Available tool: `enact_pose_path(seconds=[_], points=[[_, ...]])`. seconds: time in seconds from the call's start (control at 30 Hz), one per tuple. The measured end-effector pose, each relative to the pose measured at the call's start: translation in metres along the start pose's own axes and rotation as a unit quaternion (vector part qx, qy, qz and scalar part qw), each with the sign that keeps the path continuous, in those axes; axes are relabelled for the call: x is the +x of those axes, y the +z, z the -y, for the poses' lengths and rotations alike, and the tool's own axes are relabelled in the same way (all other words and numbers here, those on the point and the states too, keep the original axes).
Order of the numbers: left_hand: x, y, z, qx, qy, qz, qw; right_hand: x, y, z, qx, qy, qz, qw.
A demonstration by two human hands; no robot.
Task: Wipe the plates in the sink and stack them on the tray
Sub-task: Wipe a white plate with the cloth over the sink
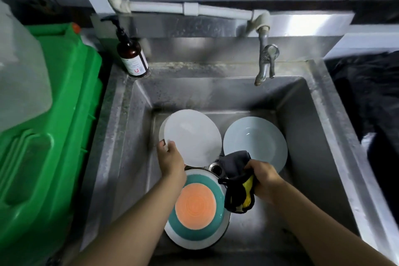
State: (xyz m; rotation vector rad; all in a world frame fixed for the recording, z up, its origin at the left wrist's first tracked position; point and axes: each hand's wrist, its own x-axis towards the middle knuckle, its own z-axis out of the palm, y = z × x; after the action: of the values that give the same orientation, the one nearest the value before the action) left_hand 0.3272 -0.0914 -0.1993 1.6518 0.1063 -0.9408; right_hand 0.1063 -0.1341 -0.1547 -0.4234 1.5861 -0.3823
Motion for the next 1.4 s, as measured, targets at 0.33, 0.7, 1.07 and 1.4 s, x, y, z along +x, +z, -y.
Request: enact_pose_path(seconds=[0.33, 0.7, 1.07, 1.4], points=[[-0.166, -0.009, -0.079, 0.012, 0.039, 0.071, 0.997, -0.144, -0.078, 0.050, -0.075, -0.187, -0.004, 0.980], [-0.239, 0.017, -0.097, 0.080, 0.078, 0.103, 0.988, -0.183, -0.013, 0.035, -0.432, -0.578, -0.016, 0.692], [-0.241, 0.014, -0.111, 0.018, 0.086, 0.123, 0.989, -0.183, -0.035, 0.009, -0.524, -0.601, -0.023, 0.603], [-0.229, 0.012, -0.107, 0.057, 0.096, 0.163, 0.980, -0.162, -0.014, 0.015, -0.422, -0.718, -0.050, 0.551]])
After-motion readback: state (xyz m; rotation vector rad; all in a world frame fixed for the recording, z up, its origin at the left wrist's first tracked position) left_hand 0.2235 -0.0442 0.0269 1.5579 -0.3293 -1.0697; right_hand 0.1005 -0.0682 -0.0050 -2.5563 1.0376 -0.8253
